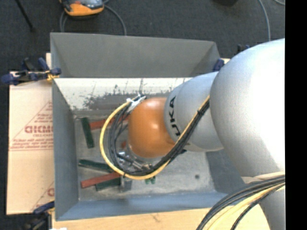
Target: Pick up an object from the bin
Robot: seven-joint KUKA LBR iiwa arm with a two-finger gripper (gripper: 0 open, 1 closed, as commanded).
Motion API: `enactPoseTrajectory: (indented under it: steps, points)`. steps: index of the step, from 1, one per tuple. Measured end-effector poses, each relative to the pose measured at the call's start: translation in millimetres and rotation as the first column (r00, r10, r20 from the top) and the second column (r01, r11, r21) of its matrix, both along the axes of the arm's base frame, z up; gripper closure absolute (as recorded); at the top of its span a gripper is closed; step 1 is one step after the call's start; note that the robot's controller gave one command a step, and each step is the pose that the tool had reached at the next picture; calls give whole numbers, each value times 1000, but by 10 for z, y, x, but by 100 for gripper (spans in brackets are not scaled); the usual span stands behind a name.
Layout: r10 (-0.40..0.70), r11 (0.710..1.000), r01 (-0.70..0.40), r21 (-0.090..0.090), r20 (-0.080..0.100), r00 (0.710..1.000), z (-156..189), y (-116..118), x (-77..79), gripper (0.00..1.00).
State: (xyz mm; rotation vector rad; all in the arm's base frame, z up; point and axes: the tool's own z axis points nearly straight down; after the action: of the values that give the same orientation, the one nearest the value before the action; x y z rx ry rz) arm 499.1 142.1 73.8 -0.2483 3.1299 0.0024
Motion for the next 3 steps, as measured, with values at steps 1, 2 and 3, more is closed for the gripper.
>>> enactPoseTrajectory:
  steps: [1,2,3]
  points:
    - [-2,1000,2,0,0,1000,0,0,0,100]
    - [-6,1000,6,-1,2,1000,1171,-35,69,100]
    - [-7,1000,7,0,1,1000,1171,-34,69,100]
